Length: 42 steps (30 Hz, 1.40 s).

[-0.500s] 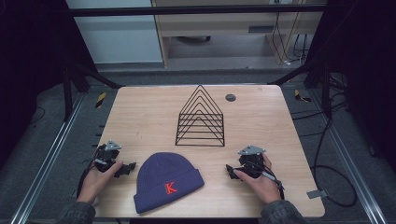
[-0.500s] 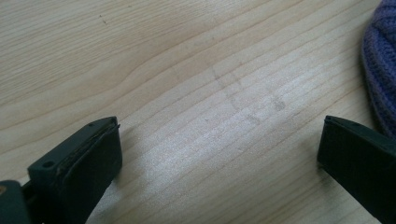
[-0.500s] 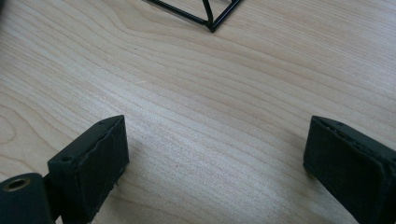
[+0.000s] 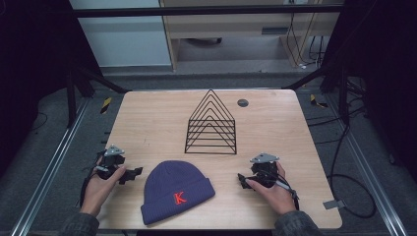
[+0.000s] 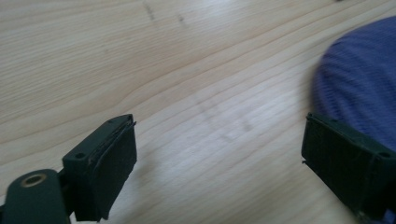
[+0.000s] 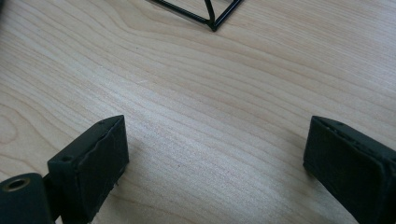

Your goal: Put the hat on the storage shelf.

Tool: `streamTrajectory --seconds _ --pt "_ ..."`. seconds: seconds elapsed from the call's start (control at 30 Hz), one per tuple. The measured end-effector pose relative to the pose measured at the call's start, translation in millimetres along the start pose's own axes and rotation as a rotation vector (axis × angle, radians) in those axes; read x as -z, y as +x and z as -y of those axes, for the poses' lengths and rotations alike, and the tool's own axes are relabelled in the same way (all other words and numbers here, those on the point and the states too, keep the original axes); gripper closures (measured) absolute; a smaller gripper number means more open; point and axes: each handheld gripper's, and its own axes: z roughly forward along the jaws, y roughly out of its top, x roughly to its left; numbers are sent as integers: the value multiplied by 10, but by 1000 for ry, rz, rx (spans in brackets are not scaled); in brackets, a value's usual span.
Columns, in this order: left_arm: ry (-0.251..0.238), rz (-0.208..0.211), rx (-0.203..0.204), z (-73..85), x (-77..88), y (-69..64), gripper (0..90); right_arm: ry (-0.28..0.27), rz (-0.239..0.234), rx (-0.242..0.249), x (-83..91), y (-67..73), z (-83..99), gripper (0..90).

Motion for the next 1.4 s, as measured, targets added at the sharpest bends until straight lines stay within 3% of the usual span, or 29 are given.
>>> streamTrajectory --seconds 0.07,0.1,0.2,0.3,0.43,0.7,0.93,1.07,1.27,1.4 --pt "-10 19 -9 -16 18 -49 112 0 0 0 0 1 0 67" --pt "3 58 -43 -53 30 -168 111 1 0 1 0 2 0 67" --pt "15 50 -98 -107 48 -314 122 2 1 6 0 0 -1 67" --pt "13 81 -83 -221 64 -458 135 4 -4 7 0 9 -2 67" --pt "61 49 -106 -342 -52 -603 177 3 -9 10 -4 15 -4 66" --pt "126 53 -109 -317 -211 -630 366 7 -15 20 -3 22 -8 66" --pt "176 57 -126 -295 -312 -642 433 2 -21 27 -6 32 -7 66" --pt "182 74 -127 -290 -358 -661 482 1 -21 28 -6 32 -7 66" --pt "193 125 -116 -279 -375 -641 703 4 -22 25 -5 40 -6 66" --pt "185 120 -122 -284 -362 -642 758 4 -22 25 -5 40 -6 66"
